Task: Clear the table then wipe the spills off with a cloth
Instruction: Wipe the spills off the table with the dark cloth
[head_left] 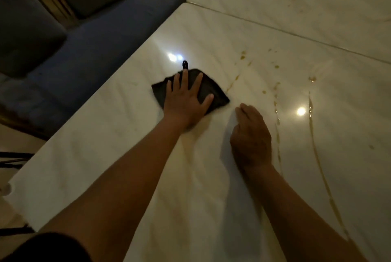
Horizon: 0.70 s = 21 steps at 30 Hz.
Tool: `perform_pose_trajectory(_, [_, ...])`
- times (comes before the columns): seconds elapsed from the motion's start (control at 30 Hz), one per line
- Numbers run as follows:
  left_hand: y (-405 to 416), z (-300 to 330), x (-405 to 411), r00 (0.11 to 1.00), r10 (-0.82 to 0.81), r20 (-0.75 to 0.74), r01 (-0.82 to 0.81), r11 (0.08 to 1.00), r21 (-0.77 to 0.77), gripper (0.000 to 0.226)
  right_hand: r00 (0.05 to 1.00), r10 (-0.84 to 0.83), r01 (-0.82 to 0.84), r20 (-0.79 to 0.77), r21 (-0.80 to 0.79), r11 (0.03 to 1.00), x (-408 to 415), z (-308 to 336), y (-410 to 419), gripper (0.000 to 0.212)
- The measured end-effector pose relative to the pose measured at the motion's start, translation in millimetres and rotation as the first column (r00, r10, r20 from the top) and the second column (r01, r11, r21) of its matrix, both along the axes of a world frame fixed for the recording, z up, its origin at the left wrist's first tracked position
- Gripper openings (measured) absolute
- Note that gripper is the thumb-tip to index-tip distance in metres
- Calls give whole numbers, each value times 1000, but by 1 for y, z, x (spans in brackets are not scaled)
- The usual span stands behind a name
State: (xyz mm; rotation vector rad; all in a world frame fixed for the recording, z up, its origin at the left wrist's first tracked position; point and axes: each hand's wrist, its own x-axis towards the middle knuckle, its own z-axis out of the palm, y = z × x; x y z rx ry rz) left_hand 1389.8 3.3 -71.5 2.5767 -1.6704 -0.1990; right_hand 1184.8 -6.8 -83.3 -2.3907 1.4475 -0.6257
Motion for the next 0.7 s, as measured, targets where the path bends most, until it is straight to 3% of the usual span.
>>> perform_pose_trajectory(0.13, [-34,-2,15,1000,-1,3,1,1000,13,79,999,12,-13,-35,-26,1000,1,-6,-4,44])
perform_pose_trajectory(0.3, [22,-1,-24,988,-154,-13,154,987,-36,83,998,-61,61,19,-19,998,11,11,-18,43])
perform_pose_trajectory(0.4, [27,-3,-29,988,-150,-19,150,988,-25,81,993,-117,118,-28,27,993,26,28,-52,39])
perform_pose_trajectory(0.53, [-29,-3,-12,989,-150,0,150,988,-32,81,979,-125,132,-159,33,991,31,31,-83,29])
perform_pose_trajectory(0.7, [-118,1,11,993,-117,-16,117,993,0,79,993,-86,85,-81,-13,996,26,26,-81,25])
